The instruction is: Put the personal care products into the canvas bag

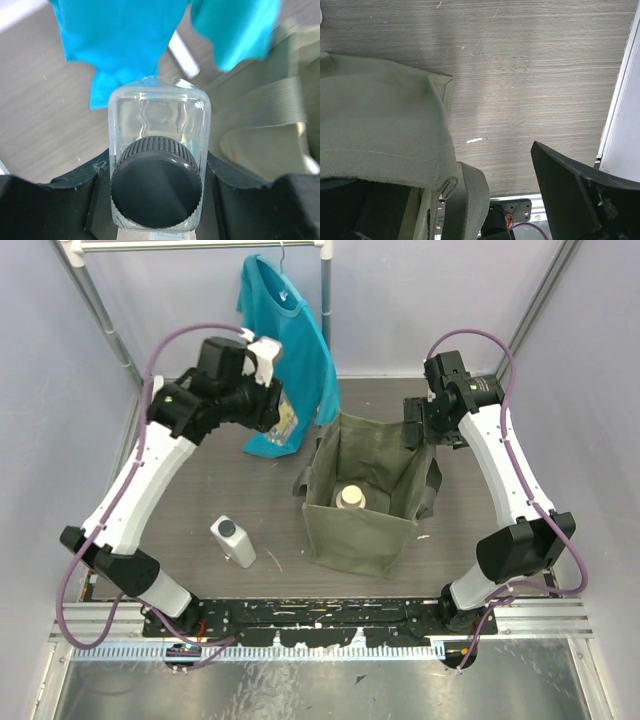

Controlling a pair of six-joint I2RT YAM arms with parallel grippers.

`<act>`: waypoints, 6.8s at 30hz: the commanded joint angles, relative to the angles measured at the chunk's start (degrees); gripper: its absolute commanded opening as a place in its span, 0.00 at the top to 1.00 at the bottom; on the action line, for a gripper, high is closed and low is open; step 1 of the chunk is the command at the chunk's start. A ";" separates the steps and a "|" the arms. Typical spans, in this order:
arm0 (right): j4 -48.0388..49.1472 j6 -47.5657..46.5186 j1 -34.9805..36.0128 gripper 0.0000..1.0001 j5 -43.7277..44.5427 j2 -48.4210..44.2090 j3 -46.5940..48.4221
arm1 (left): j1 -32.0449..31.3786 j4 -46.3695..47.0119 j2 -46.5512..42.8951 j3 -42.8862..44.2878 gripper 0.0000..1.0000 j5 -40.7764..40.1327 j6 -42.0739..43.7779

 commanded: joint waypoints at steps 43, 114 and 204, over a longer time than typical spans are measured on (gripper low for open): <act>0.68 2.16 -0.13 0.00 2.88 -4.37 1.89 | -23.03 27.37 10.96 0.53 0.77 20.93 -5.86; 0.23 0.32 -0.16 0.00 4.14 -8.55 -4.73 | -24.29 32.52 10.13 -12.58 0.02 1.86 -3.13; -1.32 -3.16 -0.16 0.00 3.41 -9.60 -6.88 | -1.63 -11.86 -13.56 -45.86 0.99 -8.95 -80.30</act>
